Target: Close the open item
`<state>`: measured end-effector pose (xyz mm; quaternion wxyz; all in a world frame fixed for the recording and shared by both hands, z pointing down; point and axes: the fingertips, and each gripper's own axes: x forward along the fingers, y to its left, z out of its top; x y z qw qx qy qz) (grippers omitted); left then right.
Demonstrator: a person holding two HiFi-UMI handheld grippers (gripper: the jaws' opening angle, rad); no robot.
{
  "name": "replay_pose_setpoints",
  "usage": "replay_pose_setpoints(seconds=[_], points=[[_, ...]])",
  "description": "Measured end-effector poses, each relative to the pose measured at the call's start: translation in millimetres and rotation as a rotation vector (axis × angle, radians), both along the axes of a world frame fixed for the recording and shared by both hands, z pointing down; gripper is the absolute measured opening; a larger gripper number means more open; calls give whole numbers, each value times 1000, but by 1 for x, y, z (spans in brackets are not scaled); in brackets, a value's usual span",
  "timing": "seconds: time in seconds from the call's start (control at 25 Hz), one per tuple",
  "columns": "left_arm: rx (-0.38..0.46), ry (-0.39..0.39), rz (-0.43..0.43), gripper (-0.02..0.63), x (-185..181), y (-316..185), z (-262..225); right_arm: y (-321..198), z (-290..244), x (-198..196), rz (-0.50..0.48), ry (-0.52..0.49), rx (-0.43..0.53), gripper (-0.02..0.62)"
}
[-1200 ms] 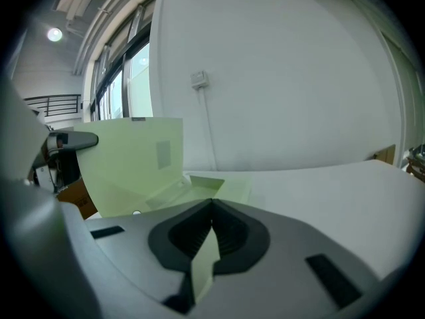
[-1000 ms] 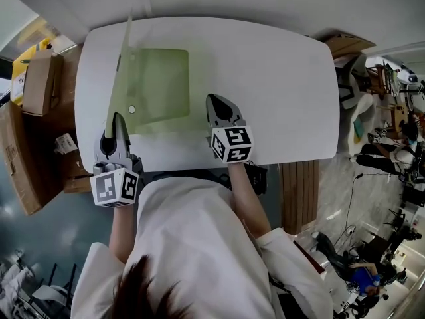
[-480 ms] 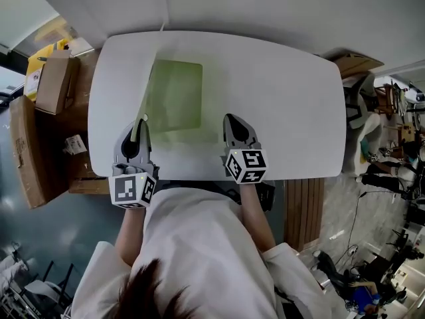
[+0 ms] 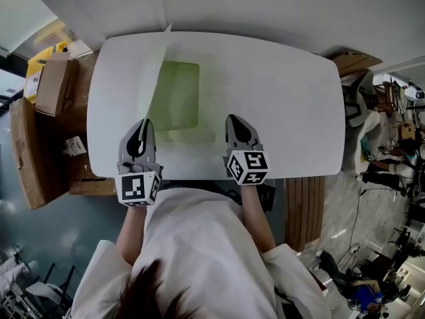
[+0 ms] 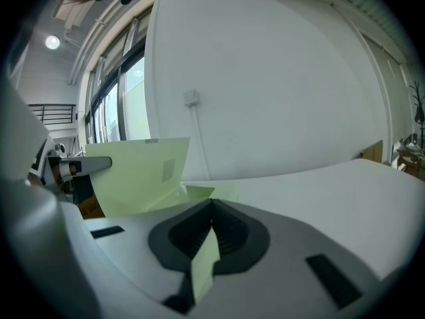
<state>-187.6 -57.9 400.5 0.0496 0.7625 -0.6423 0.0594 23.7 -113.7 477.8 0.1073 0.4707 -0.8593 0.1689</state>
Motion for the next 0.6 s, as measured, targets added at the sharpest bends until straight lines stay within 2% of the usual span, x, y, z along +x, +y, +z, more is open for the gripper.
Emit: replay_pose_setpoints(seconds=[0.6], points=[[-36, -84, 65, 9, 22, -1, 15, 3, 4, 6, 11, 0, -12, 5]])
